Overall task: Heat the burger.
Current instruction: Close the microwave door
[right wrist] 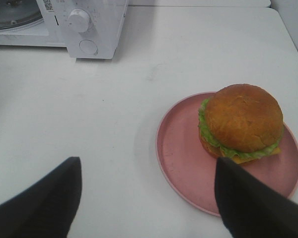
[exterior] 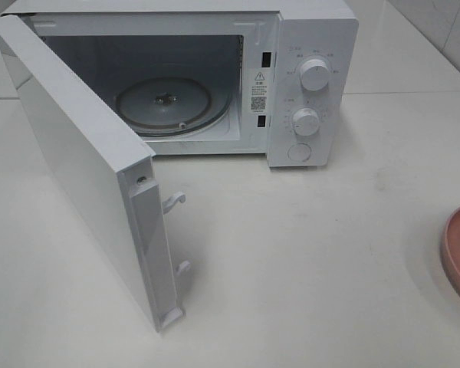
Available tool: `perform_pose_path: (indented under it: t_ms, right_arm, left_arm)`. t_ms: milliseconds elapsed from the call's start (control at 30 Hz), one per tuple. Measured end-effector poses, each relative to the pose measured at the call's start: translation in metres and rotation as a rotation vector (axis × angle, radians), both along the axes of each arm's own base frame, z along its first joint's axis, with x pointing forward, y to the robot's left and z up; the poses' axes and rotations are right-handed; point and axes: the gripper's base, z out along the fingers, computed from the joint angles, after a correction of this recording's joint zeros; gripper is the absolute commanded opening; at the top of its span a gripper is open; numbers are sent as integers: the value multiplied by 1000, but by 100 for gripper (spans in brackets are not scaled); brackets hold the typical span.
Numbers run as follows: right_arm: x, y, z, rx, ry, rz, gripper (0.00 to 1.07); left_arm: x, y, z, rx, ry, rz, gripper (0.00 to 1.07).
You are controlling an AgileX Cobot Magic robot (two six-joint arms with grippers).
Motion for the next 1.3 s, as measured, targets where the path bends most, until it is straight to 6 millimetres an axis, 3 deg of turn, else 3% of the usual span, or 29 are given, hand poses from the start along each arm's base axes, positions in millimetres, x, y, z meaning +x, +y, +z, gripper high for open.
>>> perform_pose_path:
  t_ms: [733, 933, 1033, 1067, 1100, 1133, 1167, 1200, 1267, 1300]
  right_arm:
    - [0, 0, 0, 0, 0, 0, 69]
    - [0, 0, 0, 0, 0, 0, 69]
    - [0, 0, 0, 0, 0, 0, 69]
    - [0, 0, 0, 0, 0, 0, 68]
    - [0, 0, 0, 0, 0, 0, 68]
    - [0, 0, 0, 1, 0, 1, 68]
    - [0, 0, 0, 1, 0, 1, 68]
    - [0, 0, 0, 1, 0, 1, 68]
    - [0, 0, 0, 1, 0, 1, 68]
    - [0, 0, 0, 1, 0, 1, 68]
  left_arm:
    - [0, 0, 0, -2, 0, 0, 95]
    - [8, -1, 11, -13, 15, -5, 92]
    - [18, 0, 18, -14, 6, -1, 83]
    - [25, 0, 20, -16, 13, 1, 70]
    - [25, 0, 20, -16, 13, 1, 70]
    - [32, 1, 21, -17, 24, 3, 55]
    - [36, 1, 22, -18, 33, 4, 46]
    - [36, 1, 22, -18, 33, 4, 46]
    - [52, 2, 21, -25, 79, 6, 6]
    - [52, 2, 21, -25, 79, 6, 6]
